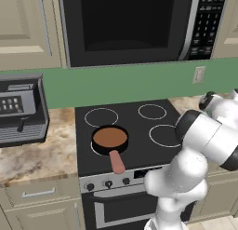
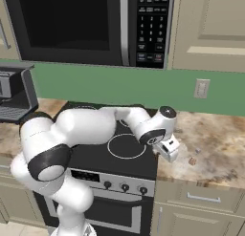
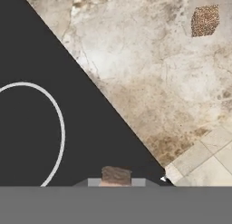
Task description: Pick up the sugar cube(s) and place them in the saucepan with hot chocolate.
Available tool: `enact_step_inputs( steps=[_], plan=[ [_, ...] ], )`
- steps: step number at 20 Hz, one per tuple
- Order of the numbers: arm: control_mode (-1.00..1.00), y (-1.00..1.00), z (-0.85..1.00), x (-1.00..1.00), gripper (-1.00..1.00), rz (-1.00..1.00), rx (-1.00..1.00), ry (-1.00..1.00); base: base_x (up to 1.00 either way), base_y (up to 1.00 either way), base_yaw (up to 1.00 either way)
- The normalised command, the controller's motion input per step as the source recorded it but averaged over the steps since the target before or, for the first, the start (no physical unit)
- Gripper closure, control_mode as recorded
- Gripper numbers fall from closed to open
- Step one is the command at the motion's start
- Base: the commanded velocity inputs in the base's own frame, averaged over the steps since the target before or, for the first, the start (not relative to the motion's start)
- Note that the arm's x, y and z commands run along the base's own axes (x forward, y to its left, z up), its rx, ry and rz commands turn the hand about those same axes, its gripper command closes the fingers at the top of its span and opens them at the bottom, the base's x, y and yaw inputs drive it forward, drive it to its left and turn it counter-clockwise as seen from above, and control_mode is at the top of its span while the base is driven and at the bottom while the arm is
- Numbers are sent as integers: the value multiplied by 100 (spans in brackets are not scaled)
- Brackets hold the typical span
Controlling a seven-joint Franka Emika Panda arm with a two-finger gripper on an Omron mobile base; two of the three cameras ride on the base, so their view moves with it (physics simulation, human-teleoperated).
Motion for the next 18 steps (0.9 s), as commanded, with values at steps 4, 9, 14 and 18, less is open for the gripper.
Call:
enact_step_inputs(
  steps=[4,9,14,18],
  plan=[
    [-100,97,86,0,100,14,-10,-12,0,0,0],
    [-100,100,74,0,100,27,-14,-1,0,0,0],
    [-100,100,66,0,100,34,-20,1,0,0,0],
    [-100,100,24,0,100,34,-8,7,0,0,0]
  ],
)
